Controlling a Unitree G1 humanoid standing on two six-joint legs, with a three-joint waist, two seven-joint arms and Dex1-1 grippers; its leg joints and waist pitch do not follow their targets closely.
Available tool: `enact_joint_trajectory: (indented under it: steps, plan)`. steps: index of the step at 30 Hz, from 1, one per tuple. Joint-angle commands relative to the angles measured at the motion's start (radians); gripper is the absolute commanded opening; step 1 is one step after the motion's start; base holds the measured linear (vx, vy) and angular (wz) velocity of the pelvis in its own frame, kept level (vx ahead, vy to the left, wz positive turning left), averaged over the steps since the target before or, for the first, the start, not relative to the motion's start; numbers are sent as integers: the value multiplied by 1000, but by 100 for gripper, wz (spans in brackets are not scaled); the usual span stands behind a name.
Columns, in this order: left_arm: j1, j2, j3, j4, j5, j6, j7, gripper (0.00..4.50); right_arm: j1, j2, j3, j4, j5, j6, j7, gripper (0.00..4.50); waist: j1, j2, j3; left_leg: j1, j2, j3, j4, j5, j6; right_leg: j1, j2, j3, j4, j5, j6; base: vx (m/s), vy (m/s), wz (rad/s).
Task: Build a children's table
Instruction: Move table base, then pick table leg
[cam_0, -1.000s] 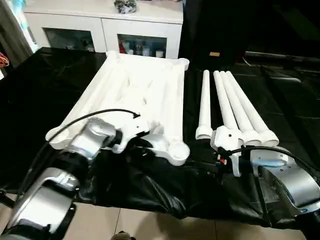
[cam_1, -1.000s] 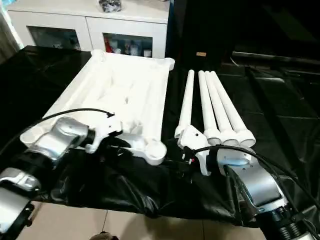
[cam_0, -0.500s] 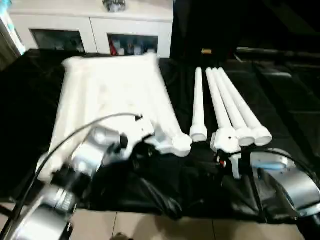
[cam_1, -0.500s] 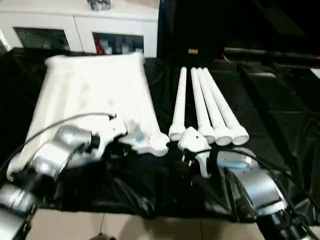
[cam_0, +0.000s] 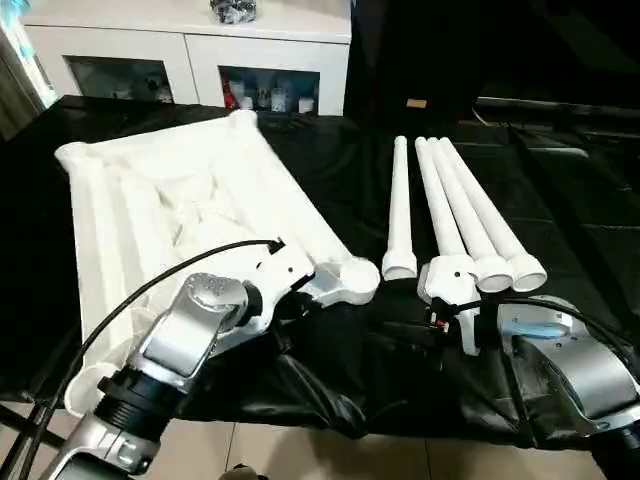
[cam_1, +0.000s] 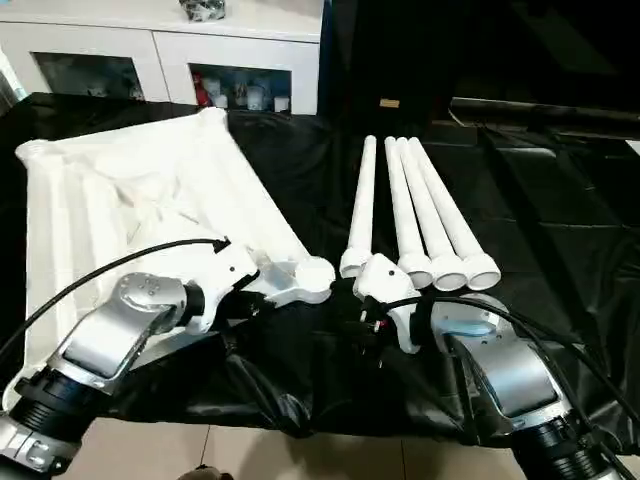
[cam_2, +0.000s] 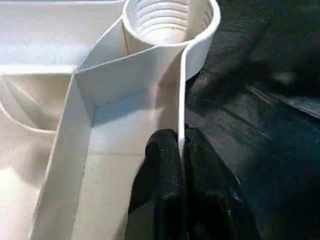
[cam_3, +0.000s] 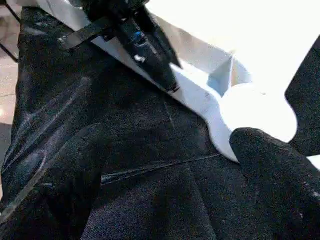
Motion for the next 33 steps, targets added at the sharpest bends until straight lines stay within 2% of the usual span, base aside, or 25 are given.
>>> enact_joint_trajectory:
  steps: [1,6,9,10,11,12,13,14,16,17,18,20,21,24,25,26,27,28,29,30,31,33]
  plan:
    - [-22,11,30,18,10,-110,33,4,-18,1,6,2,-6,-10,-7,431,4,-6,-61,16,33,-9,-59,-133,52,38,-72,40,-82,0,-206,0,0,0]
    - [-35,35,49,71,4,-196,38,4,-8,8,-6,-17,1,6,-13,431,4,3,-62,19,33,-11,-61,-150,41,35,-71,39,-82,-1,-203,0,0,0]
    - [-12,60,57,10,-36,-196,-35,4,-2,10,-18,-31,15,17,-16,431,3,4,-63,20,35,-11,-62,-152,35,36,-73,39,-79,4,-210,0,0,0]
    - [8,73,64,-35,-61,-200,-73,4,-3,18,-35,-40,39,55,-25,431,3,0,-63,20,35,-11,-62,-145,36,37,-72,40,-77,19,-216,0,0,0]
    - [14,77,66,-46,-68,-210,-82,30,-5,21,-43,-44,52,76,-28,440,3,0,-65,19,36,-11,-62,-136,39,38,-73,40,-74,33,-220,0,0,0]
    - [21,76,72,-57,-76,-212,-84,46,-12,31,-58,-48,76,126,-41,446,4,3,-65,20,36,-10,-61,-124,46,34,-70,40,-73,52,-224,0,0,0]
    - [22,76,73,-60,-79,-212,-86,57,-14,35,-61,-47,79,133,-46,450,3,3,-65,19,35,-10,-61,-118,49,36,-70,40,-72,63,-226,0,0,0]
    - [35,77,82,-77,-101,-210,-102,57,-37,65,-90,-39,106,192,-83,450,7,2,-65,22,36,-9,-61,-117,50,33,-73,39,-70,58,-240,0,0,0]
    - [42,78,90,-82,-112,-214,-95,68,-75,107,-116,-22,122,226,-134,450,5,-4,-61,22,37,-7,-63,-134,40,30,-72,37,-73,23,-242,0,0,0]
    - [43,80,90,-81,-112,-221,-90,80,-90,124,-126,-14,124,232,-155,450,5,-4,-61,21,36,-7,-64,-142,36,30,-72,38,-73,5,-238,0,0,0]
    - [41,80,91,-75,-99,-235,-68,92,-104,142,-136,-5,131,235,-172,450,3,-8,-59,23,36,-5,-65,-159,26,28,-72,39,-78,-33,-224,0,0,0]
    - [33,65,111,-61,-90,-268,-25,103,-139,179,-158,22,136,247,-216,450,2,-6,-58,24,35,-5,-67,-174,2,27,-74,42,-81,-92,-200,0,0,0]
    - [31,58,123,-63,-94,-263,-15,110,-155,193,-166,34,139,253,-234,450,1,-10,-58,25,35,-4,-67,-174,-2,26,-73,42,-82,-94,-196,0,0,0]
    - [37,63,137,-96,-111,-251,-26,141,-197,223,-177,79,116,262,-291,450,2,-9,-61,24,34,-4,-67,-144,-10,26,-73,41,-77,-64,-187,0,0,0]
    - [40,65,142,-107,-119,-242,-30,141,-216,234,-183,104,106,268,-317,450,2,-9,-61,23,33,-4,-66,-134,-11,27,-72,41,-75,-50,-186,0,0,0]
    - [48,76,155,-134,-123,-224,-15,162,-289,277,-208,209,67,288,-433,450,-1,-7,-63,23,31,-3,-64,-114,-16,25,-70,40,-70,-20,-195,0,0,0]
    - [48,76,155,-134,-123,-224,-15,162,-289,277,-208,209,67,288,-433,450,-6,-8,-63,21,29,-3,-65,-106,-20,25,-70,40,-69,-14,-201,0,0,0]
    - [48,76,155,-134,-123,-224,-15,179,-289,277,-208,209,67,288,-433,450,-2,-8,-64,21,29,-1,-63,-102,-23,28,-69,40,-70,-4,-198,0,0,0]
    - [62,93,162,-173,-118,-207,3,179,-382,317,-246,364,23,311,-589,450,-8,-3,-65,19,28,-4,-63,-85,-32,25,-70,40,-61,15,-206,0,0,0]
    - [73,98,167,-201,-120,-197,10,186,-430,331,-265,452,8,317,-655,450,-12,-5,-67,18,24,-3,-65,-79,-40,29,-66,38,-63,12,-209,0,0,0]
    - [81,101,170,-219,-122,-191,14,206,-459,338,-275,506,-1,319,-693,450,-11,-4,-69,21,23,-2,-62,-78,-44,28,-66,37,-62,17,-211,0,0,0]
    - [98,100,176,-268,-130,-165,21,215,-512,349,-289,606,-4,302,-740,450,-6,-5,-69,21,26,2,-57,-60,-44,28,-62,39,-58,81,-203,0,0,0]
